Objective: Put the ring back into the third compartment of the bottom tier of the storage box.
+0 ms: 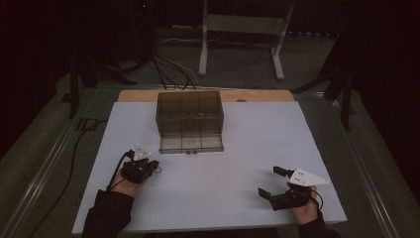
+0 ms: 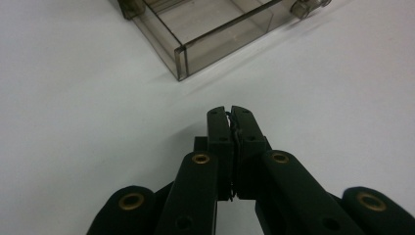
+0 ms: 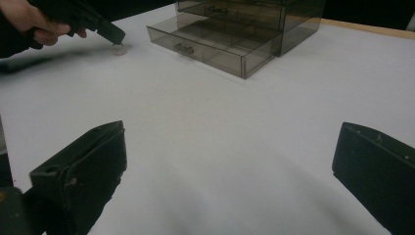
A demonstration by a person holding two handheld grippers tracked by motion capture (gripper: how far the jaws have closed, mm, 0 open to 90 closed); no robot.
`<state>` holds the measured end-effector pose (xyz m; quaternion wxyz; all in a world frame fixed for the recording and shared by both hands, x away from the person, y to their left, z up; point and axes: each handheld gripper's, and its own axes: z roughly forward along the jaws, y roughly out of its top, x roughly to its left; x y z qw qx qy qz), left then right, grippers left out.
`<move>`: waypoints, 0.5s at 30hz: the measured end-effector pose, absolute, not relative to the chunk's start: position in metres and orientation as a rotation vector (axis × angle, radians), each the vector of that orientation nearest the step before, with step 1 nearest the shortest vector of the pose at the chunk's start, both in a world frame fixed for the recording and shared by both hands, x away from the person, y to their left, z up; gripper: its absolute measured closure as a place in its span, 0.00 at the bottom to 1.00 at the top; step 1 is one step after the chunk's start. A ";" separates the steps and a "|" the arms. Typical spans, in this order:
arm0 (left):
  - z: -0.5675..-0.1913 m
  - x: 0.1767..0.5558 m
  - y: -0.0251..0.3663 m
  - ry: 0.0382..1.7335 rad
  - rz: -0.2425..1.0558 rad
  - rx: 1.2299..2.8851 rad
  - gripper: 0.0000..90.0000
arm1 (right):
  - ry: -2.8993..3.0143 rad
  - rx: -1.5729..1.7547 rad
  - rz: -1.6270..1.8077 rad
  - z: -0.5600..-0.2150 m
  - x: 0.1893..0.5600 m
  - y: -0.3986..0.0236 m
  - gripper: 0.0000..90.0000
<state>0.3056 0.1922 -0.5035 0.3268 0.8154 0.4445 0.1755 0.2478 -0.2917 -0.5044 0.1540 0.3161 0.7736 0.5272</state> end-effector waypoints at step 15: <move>-0.497 0.302 0.189 1.135 0.447 2.134 1.00 | 2.217 0.909 1.513 -0.505 0.248 -0.292 0.00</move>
